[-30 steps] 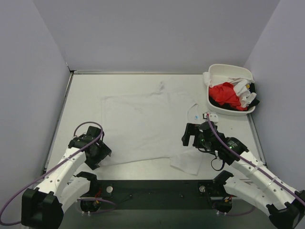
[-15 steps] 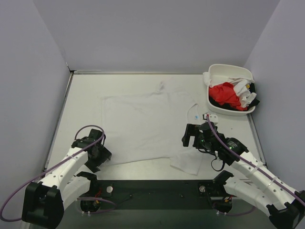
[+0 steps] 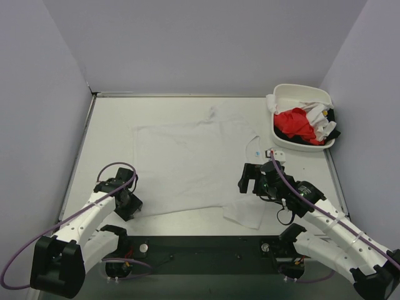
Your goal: Fold and stack the t-shirts
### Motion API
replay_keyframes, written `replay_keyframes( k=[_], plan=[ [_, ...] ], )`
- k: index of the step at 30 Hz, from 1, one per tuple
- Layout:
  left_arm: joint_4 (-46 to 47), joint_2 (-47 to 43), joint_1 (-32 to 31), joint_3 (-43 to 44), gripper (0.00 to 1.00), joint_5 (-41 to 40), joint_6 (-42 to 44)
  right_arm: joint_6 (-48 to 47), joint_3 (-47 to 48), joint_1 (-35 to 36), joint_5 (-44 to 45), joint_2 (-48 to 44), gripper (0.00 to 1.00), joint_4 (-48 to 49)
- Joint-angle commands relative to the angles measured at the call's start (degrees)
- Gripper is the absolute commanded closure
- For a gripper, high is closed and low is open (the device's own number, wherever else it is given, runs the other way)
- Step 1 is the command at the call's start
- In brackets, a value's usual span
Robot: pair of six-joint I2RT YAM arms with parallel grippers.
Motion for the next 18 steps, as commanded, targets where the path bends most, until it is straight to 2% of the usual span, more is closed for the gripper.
replay_keyframes(
  k=[1,8,9,11,18],
  plan=[
    [6.3,1.6,0.7,-1.7,0.50,-1.1,-0.6,0.0,-0.1,0.6,0.5,-1.3,0.04,-1.9],
    [7.1,2.2,1.1,-1.7,0.69,-0.9,0.4,0.0,0.4,0.6,0.6,-1.9,0.03,-2.9],
    [7.2,2.5,1.1,-1.7,0.85,-0.9,0.5,-0.1,0.6,0.6,0.6,-1.9,0.04,-3.0],
    [7.6,2.9,1.3,-1.5,1.00,-0.7,0.7,-0.1,0.5,0.6,0.8,-1.9,0.04,-3.5],
    [7.3,2.1,1.4,2.5,1.00,-0.5,2.4,1.3,0.2,0.6,2.6,-1.2,0.03,-6.1]
  ],
)
